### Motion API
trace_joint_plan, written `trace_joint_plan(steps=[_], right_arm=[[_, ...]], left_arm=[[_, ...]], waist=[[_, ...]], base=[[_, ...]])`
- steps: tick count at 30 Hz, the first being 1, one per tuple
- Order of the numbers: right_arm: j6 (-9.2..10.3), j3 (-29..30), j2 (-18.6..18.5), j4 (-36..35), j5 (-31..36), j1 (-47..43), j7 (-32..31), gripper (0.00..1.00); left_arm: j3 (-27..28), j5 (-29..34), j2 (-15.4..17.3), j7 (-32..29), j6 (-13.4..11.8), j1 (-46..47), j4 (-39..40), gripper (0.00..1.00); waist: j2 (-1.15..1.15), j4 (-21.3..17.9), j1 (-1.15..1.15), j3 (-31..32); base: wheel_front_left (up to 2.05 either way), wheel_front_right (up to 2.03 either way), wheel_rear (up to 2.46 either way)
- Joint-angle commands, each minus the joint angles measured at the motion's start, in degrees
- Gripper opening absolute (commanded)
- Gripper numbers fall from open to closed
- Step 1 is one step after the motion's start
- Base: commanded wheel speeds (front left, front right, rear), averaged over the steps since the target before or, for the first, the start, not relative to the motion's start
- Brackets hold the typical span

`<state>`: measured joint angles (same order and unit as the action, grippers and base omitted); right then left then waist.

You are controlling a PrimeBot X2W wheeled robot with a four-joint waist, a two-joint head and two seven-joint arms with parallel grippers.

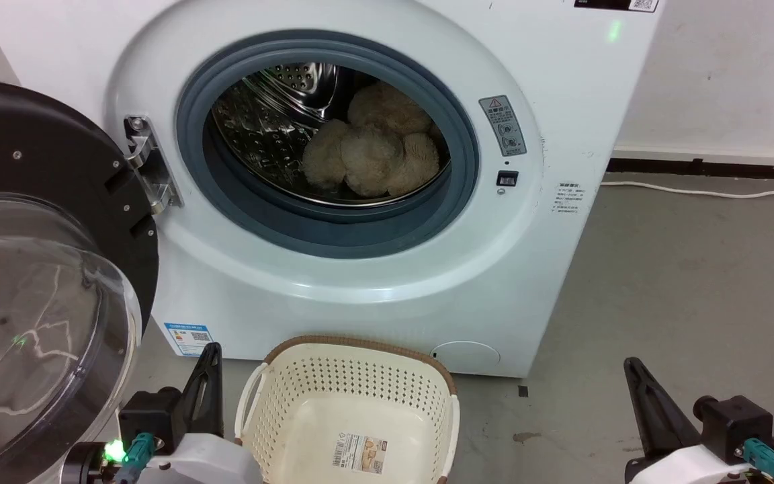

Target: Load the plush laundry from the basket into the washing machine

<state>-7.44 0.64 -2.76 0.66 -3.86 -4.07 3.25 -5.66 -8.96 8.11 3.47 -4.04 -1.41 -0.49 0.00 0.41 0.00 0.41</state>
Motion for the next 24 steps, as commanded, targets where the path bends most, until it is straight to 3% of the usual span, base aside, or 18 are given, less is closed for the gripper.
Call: trace_joint_plan(steps=[1,24], right_arm=[[-0.03,-0.1,-0.1,-0.3,0.7,1.2,-0.2,0.0],[-0.04,-0.4,-0.1,-0.5,2.4,2.7,-1.8,0.0]], left_arm=[[0.7,0.9,-0.4,-0.3,0.4,0.6,0.3,0.0],[3.3,5.2,-3.0,-2.0,2.3,1.1,0.4,0.0]], waist=[[0.0,0.0,0.0,0.0],[0.0,-0.2,0.0,-0.2]], base=[[0.0,0.0,0.0],[0.0,0.0,0.0]])
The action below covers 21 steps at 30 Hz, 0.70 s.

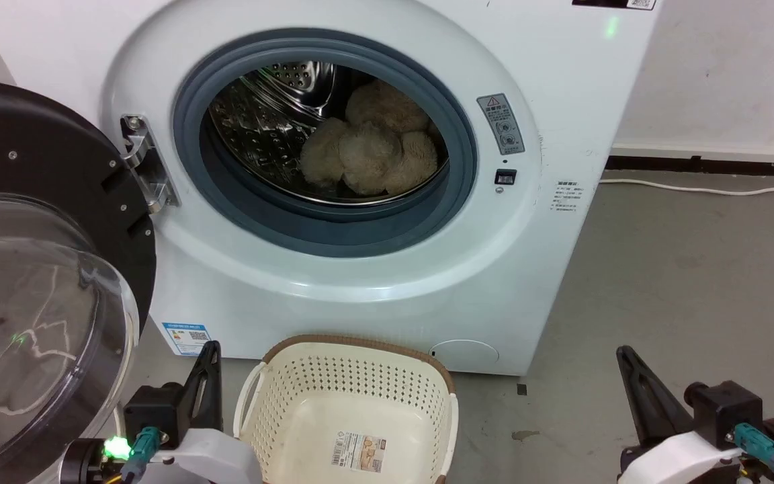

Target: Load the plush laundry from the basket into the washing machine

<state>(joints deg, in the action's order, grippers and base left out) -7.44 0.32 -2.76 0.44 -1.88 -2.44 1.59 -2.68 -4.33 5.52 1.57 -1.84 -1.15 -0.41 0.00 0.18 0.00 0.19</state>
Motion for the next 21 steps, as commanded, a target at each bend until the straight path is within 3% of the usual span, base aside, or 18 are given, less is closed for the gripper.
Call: trace_joint_plan(steps=[1,21], right_arm=[[-0.04,-0.1,-0.1,-0.3,0.5,1.1,-0.2,0.0],[-0.05,-0.3,-0.1,-0.4,1.9,2.4,-1.6,0.0]], left_arm=[[0.4,0.8,-0.5,-0.1,0.2,0.8,0.3,0.0],[2.7,4.3,-2.6,-1.6,1.8,1.1,0.4,0.0]], waist=[[0.0,0.0,0.0,0.0],[0.0,-0.2,0.0,-0.2]], base=[[0.0,0.0,0.0],[0.0,0.0,0.0]])
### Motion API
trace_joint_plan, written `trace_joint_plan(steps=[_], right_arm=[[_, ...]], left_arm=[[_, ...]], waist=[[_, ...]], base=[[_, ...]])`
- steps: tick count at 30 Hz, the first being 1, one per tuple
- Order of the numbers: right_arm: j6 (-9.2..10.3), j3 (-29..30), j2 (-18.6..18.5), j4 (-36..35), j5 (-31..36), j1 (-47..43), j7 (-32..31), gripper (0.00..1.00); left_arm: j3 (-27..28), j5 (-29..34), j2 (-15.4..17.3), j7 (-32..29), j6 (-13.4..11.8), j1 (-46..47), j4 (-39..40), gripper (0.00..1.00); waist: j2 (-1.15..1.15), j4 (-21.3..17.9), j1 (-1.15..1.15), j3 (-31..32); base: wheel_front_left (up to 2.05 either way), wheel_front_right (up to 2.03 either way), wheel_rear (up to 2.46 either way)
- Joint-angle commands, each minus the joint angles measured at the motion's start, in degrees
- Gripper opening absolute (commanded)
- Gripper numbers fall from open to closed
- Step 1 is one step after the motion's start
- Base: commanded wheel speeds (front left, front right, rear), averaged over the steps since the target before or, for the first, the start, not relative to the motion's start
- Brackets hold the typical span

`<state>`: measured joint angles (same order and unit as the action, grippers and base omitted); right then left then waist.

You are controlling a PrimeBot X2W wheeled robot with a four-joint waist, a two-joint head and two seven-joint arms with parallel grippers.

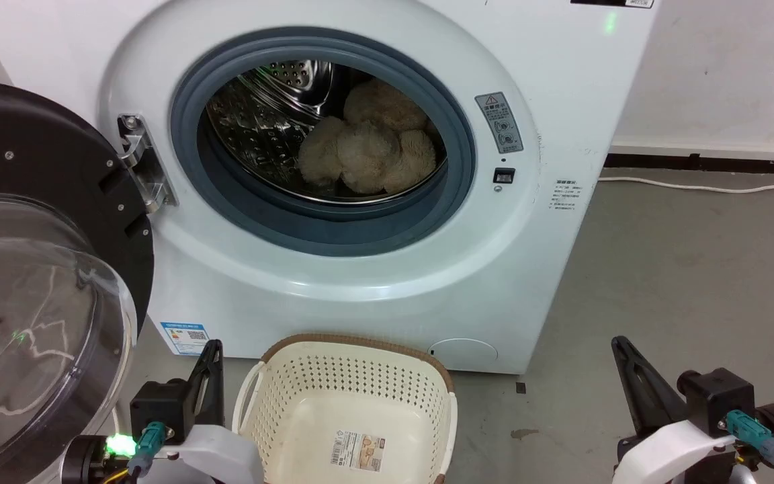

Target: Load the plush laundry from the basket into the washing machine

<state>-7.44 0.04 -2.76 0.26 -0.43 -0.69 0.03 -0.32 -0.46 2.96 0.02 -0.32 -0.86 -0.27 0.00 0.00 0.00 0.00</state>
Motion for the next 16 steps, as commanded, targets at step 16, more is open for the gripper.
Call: trace_joint_plan(steps=[16], right_arm=[[-0.05,0.0,-0.1,-0.3,0.4,0.7,0.0,0.0]], left_arm=[[0.3,0.5,-0.1,0.0,0.3,0.9,0.3,0.0]], waist=[[0.0,0.0,0.0,0.0]], base=[[0.0,0.0,0.0]])
